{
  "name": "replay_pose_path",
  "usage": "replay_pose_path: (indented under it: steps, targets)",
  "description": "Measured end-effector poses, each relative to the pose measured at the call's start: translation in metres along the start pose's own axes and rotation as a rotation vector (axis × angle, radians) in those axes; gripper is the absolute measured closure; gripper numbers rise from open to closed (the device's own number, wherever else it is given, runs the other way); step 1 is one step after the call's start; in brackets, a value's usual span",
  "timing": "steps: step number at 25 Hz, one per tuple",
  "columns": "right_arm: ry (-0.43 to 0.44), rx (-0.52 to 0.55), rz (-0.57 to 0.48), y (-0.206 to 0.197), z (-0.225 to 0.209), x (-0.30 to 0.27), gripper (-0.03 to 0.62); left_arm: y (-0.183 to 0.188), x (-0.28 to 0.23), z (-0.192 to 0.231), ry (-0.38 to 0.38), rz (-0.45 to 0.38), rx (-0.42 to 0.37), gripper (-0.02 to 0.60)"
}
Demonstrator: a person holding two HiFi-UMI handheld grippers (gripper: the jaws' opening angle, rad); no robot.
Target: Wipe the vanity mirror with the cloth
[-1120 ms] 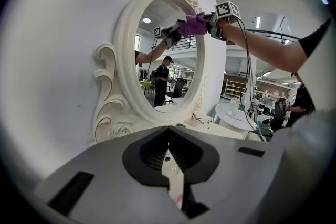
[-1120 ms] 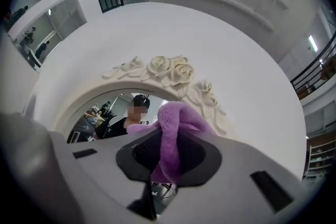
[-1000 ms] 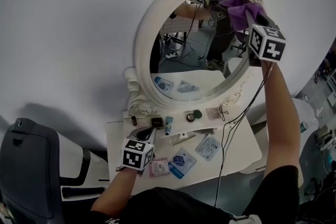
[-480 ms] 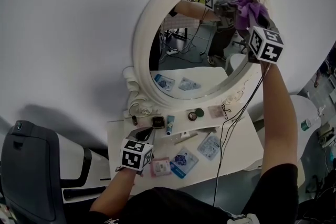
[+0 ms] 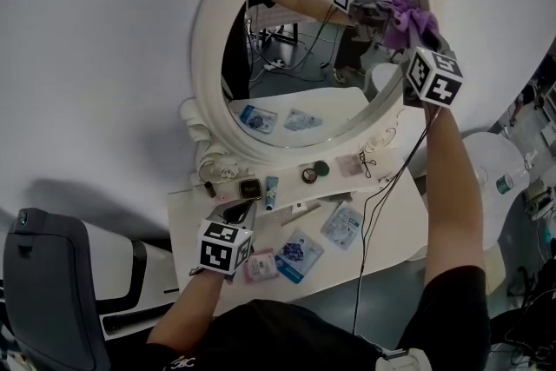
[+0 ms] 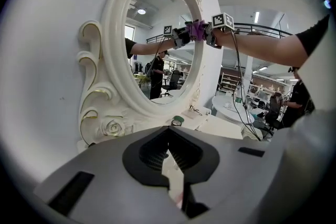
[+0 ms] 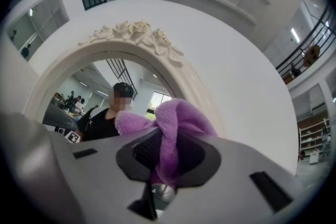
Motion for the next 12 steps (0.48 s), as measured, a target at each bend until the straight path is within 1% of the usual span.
replay_pose_path:
  steps: [6,9,12]
  targets:
    - [-0.040,-0.043,0.088,-0.078,-0.008,0.005,0.536,0.006,-0.012,-0.013,-0.019,0.019,-0.039,0.575]
    - [-0.048,-0.085,0.125,-0.122,-0.002,0.007,0.537,0.006,-0.013,-0.014,-0.014,0.027,-0.045,0.575]
    - [-0.054,-0.116,0.144,-0.152,0.006,0.011,0.537,0.008,-0.013,-0.013,-0.001,0.018,-0.043,0.575]
Point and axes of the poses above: the fingertips, and each gripper's own axes: x backward along the fingers, z to its left, y out of its top, the point moved 7 cm from there along x, backward along the fingers, and after that the axes turned 11 degrees about z, right-handed, at the moved point
